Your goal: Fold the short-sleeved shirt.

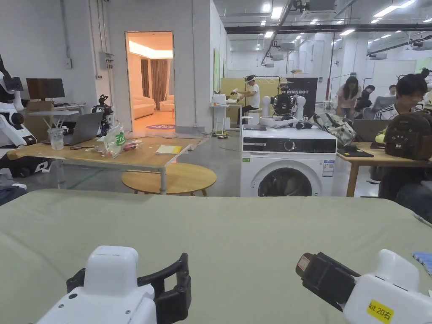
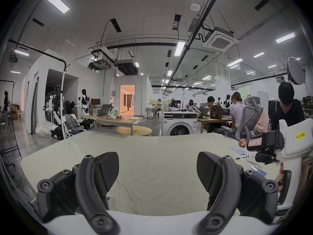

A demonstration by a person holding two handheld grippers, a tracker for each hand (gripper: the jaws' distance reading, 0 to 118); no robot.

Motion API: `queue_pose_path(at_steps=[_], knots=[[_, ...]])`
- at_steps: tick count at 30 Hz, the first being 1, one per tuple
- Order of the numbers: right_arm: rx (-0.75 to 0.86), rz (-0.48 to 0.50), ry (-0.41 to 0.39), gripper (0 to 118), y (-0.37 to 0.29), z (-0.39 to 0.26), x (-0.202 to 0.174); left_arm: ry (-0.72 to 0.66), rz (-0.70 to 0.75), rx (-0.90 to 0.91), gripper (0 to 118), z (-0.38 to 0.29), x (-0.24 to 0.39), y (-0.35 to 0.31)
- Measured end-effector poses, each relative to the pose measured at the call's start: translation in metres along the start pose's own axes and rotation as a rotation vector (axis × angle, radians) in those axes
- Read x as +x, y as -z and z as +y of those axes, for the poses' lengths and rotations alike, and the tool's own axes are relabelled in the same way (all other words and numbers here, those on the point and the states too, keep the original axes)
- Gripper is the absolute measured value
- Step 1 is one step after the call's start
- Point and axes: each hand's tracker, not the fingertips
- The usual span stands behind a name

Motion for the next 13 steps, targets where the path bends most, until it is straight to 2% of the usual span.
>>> queue_pose_path(at_steps=[4,8,13], knots=[[0.010,0.052,-0.013,108,-0.0037,-0.0034,-0.0008,-0.007,-0.002,0.007,95,0.0004,0.0005,-0.0012],[0.014,0.034,-0.031,108,-0.0048,-0.0036,-0.0066,-0.001,-0.005,0.000,95,0.0000,0.0021,-0.0003],[0.038,0.095,-0.059,108,-0.0081,-0.0070,-0.0084,0.003,-0.008,-0.006,95,-0.0007,0.0028,0.0010]])
